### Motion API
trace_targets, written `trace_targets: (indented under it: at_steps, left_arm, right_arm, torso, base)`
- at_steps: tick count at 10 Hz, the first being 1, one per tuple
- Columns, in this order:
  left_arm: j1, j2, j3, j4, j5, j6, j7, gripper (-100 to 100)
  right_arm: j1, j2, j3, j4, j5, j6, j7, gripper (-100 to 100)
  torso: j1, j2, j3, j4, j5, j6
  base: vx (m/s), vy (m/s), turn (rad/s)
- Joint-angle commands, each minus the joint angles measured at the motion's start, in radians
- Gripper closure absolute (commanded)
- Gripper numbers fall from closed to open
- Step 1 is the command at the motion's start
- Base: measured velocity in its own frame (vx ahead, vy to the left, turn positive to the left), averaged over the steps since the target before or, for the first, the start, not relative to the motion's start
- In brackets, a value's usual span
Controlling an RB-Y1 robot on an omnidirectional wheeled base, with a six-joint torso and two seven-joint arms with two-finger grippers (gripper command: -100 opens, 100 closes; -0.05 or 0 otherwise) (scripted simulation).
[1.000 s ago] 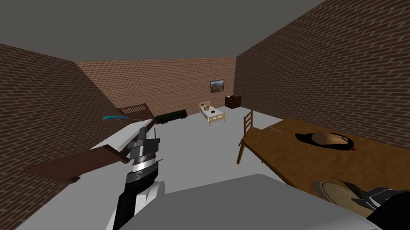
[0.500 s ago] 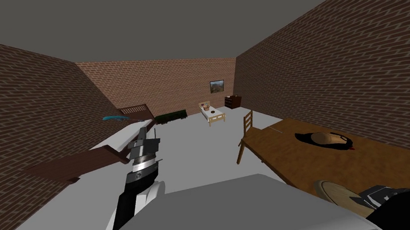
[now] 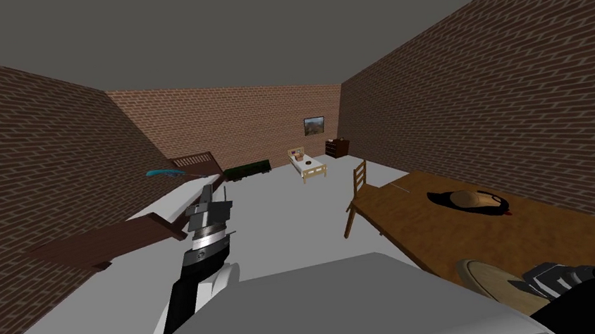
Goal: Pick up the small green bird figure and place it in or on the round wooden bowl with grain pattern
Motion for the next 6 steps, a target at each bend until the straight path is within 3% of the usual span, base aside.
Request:
trace_targets:
  at_steps: [1, 2, 3, 5, 6]
  left_arm:
    - [0.0, 0.0, 0.0, 0.0, 0.0, 0.0, 0.0, 0]
    - [0.0, 0.0, 0.0, 0.0, 0.0, 0.0, 0.0, 0]
    - [0.0, 0.0, 0.0, 0.0, 0.0, 0.0, 0.0, 0]
    - [0.0, 0.0, 0.0, 0.0, 0.0, 0.0, 0.0, 0]
    - [0.0, 0.0, 0.0, 0.0, 0.0, 0.0, 0.0, 0]
  right_arm:
    - [-0.03, 0.007, 0.004, 0.05, 0.0, -0.04, 0.021, -100]
    - [-0.03, 0.007, 0.004, 0.078, 0.0, -0.04, 0.021, -100]
    - [-0.077, 0.02, 0.015, 0.116, 0.0, -0.091, 0.055, -100]
    - [-0.083, 0.02, 0.015, 0.16, 0.0, -0.096, 0.055, -100]
    - [-0.132, 0.032, 0.026, 0.201, 0.001, -0.147, 0.089, -100]
  torso:
    - [0.0, 0.0, 0.0, 0.0, 0.0, 0.0]
    - [0.0, 0.0, 0.0, 0.0, 0.0, 0.0]
    - [-0.001, 0.001, 0.0, 0.0, 0.0, 0.0]
    - [-0.001, 0.0, 0.0, 0.0, 0.0, 0.0]
    - [-0.001, 0.001, 0.0, 0.0, 0.0, 0.0]
  base:
    - [0.009, 0.034, -0.017]
    - [0.004, 0.014, 0.006]
    - [0.005, 0.023, -0.033]
    - [0.006, 0.023, -0.008]
    - [0.006, 0.026, -0.031]
